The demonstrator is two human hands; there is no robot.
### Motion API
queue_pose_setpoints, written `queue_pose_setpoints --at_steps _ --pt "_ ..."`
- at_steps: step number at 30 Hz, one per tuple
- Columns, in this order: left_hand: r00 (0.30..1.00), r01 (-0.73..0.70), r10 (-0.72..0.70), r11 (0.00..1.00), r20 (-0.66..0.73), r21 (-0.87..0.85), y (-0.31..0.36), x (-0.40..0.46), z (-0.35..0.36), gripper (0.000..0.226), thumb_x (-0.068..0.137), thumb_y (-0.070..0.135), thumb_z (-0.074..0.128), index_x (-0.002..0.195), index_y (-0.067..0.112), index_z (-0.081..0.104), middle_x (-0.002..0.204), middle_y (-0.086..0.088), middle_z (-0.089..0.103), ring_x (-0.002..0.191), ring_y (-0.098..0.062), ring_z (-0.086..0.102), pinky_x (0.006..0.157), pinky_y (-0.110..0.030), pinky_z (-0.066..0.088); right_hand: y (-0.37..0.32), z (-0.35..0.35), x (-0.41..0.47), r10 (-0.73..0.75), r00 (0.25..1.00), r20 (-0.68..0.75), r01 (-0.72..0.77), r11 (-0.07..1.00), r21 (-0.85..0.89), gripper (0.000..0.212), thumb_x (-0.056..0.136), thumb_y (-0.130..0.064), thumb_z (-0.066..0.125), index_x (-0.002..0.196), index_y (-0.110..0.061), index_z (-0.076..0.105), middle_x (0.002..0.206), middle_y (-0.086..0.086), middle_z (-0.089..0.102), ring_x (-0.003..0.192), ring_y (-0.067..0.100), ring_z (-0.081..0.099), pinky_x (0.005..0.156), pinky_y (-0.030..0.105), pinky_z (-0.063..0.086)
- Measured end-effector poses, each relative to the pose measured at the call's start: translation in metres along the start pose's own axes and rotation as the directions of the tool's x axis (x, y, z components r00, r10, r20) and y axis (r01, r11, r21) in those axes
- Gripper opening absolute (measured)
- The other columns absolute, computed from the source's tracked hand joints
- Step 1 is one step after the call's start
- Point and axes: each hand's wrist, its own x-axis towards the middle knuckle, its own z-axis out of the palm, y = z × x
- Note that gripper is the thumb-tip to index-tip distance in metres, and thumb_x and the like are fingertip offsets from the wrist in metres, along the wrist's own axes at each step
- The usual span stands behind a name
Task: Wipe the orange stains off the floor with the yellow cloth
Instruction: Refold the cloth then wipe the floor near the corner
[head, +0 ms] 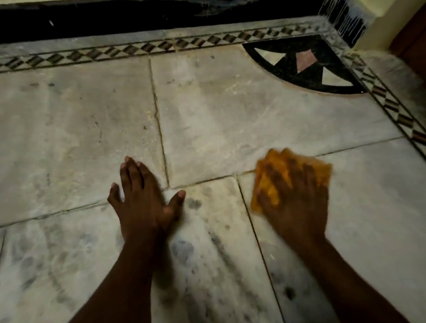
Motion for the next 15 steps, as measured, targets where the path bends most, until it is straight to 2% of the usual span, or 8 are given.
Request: queue_pose_setpoints --at_steps 2,3,5,7,10,12,13,15 --pt "1.0 0.009 -0.009 1.0 -0.011 0.002 0.0 0.002 -0.001 0.116 0.082 0.082 0.028 0.166 0.004 0.009 0.176 -0.017 -0.004 0.164 -0.03 -0.002 0.126 -0.057 0.01 -0.021 -0.004 0.049 0.312 0.949 0.043 -0.314 0.948 0.046 0.073 0.095 -0.077 0.026 0.163 -0.051 0.018 0.177 0.001 0.011 0.162 0.038 0.007 0.125 0.071 0.006" --pt "1.0 0.013 -0.013 1.0 -0.018 0.005 -0.001 0.003 -0.001 0.116 0.082 0.082 0.028 0.166 0.004 0.009 0.176 -0.017 -0.003 0.164 -0.03 -0.002 0.126 -0.057 0.011 -0.041 -0.003 0.072 0.369 0.926 0.083 -0.376 0.921 0.098 0.075 0.096 -0.077 0.025 0.164 -0.049 0.014 0.178 0.001 0.003 0.162 0.038 0.0 0.124 0.071 -0.002" --pt "1.0 0.011 -0.011 1.0 -0.025 0.01 0.0 0.003 -0.002 0.116 0.082 0.083 0.028 0.166 0.005 0.01 0.176 -0.017 -0.002 0.164 -0.03 0.0 0.125 -0.058 0.012 -0.083 0.003 0.099 0.263 0.956 0.13 -0.285 0.936 0.204 0.077 0.097 -0.076 0.025 0.165 -0.042 0.015 0.178 0.003 0.002 0.162 0.039 -0.002 0.123 0.071 -0.008" --pt "1.0 0.006 -0.006 1.0 -0.025 -0.01 0.002 0.001 -0.005 0.117 0.081 0.082 0.029 0.166 0.005 0.011 0.177 -0.016 -0.002 0.164 -0.03 0.001 0.125 -0.057 0.011 -0.113 0.008 0.084 -0.012 0.997 0.07 0.0 0.987 0.159 0.076 0.094 -0.074 0.022 0.164 -0.043 0.022 0.177 0.004 0.01 0.162 0.038 0.006 0.123 0.071 -0.002" --pt "1.0 0.014 -0.015 1.0 -0.01 -0.027 0.003 -0.002 -0.011 0.116 0.079 0.08 0.031 0.166 0.006 0.012 0.177 -0.015 -0.003 0.164 -0.029 0.0 0.126 -0.057 0.009 -0.099 0.005 0.001 -0.364 0.931 0.016 0.36 0.925 0.121 0.069 0.093 -0.073 0.031 0.159 -0.055 0.03 0.175 -0.002 0.02 0.162 0.034 0.016 0.123 0.068 0.016" --pt "1.0 0.0 -0.001 0.999 -0.01 -0.042 0.003 -0.004 -0.012 0.114 0.08 0.078 0.033 0.166 0.006 0.014 0.177 -0.016 -0.001 0.164 -0.029 0.0 0.127 -0.057 0.009 -0.053 -0.001 -0.05 -0.382 0.924 0.029 0.376 0.918 0.123 0.068 0.091 -0.075 0.038 0.156 -0.061 0.026 0.175 -0.006 0.019 0.162 0.03 0.016 0.123 0.065 0.02" --pt "1.0 -0.009 0.009 0.999 -0.006 -0.05 0.002 -0.003 -0.013 0.112 0.082 0.077 0.036 0.166 0.006 0.015 0.177 -0.016 -0.001 0.164 -0.029 0.0 0.127 -0.057 0.008 -0.031 -0.004 -0.058 -0.325 0.945 0.038 0.32 0.941 0.107 0.068 0.09 -0.077 0.038 0.156 -0.063 0.025 0.175 -0.006 0.019 0.162 0.03 0.017 0.124 0.064 0.02" --pt "0.999 -0.037 0.035 0.997 -0.032 -0.06 -0.001 -0.003 -0.008 0.104 0.09 0.073 0.05 0.165 0.007 0.019 0.177 -0.016 0.002 0.164 -0.029 0.001 0.127 -0.057 0.008 -0.007 -0.004 -0.042 -0.098 0.995 0.034 0.097 0.995 0.039 0.072 0.09 -0.081 0.031 0.158 -0.061 0.019 0.176 -0.003 0.016 0.162 0.033 0.014 0.125 0.067 0.014"
